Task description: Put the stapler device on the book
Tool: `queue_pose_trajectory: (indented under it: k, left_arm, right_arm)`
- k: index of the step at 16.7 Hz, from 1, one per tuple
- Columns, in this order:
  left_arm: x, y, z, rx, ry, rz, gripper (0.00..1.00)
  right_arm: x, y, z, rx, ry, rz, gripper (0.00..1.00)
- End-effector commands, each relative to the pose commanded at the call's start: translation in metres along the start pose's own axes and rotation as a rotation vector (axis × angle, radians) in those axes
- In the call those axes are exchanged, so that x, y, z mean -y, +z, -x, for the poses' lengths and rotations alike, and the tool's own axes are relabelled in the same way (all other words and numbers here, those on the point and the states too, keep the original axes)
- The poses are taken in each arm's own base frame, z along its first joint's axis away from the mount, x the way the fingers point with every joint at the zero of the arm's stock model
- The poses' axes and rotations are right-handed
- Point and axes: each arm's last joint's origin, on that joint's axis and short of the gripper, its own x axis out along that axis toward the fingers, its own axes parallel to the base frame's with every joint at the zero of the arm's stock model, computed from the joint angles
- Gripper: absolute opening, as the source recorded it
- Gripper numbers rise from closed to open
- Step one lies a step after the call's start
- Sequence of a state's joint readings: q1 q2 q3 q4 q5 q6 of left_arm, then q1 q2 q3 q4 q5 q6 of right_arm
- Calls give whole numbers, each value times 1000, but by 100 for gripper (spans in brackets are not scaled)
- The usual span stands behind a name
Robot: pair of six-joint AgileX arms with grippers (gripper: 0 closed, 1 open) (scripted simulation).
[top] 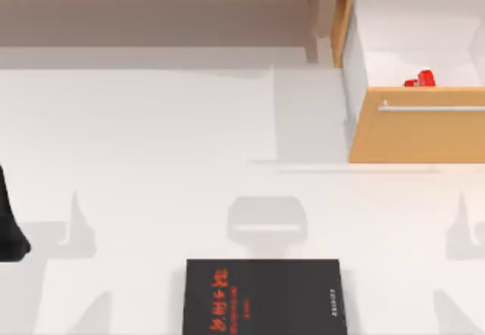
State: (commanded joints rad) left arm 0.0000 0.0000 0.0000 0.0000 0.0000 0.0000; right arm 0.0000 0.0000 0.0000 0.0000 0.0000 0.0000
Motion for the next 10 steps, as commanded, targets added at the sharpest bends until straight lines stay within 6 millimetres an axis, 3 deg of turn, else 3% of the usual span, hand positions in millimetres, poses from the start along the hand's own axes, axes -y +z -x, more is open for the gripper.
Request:
queue_pose_trajectory:
  k: [5,10]
  left_arm:
    - [0,0,0,0,0,0,100]
    - [0,0,0,0,0,0,100]
  right_arm:
    - [-1,11,0,-41,12,-4,100]
    - [-6,61,-15,-254,63,-15,100]
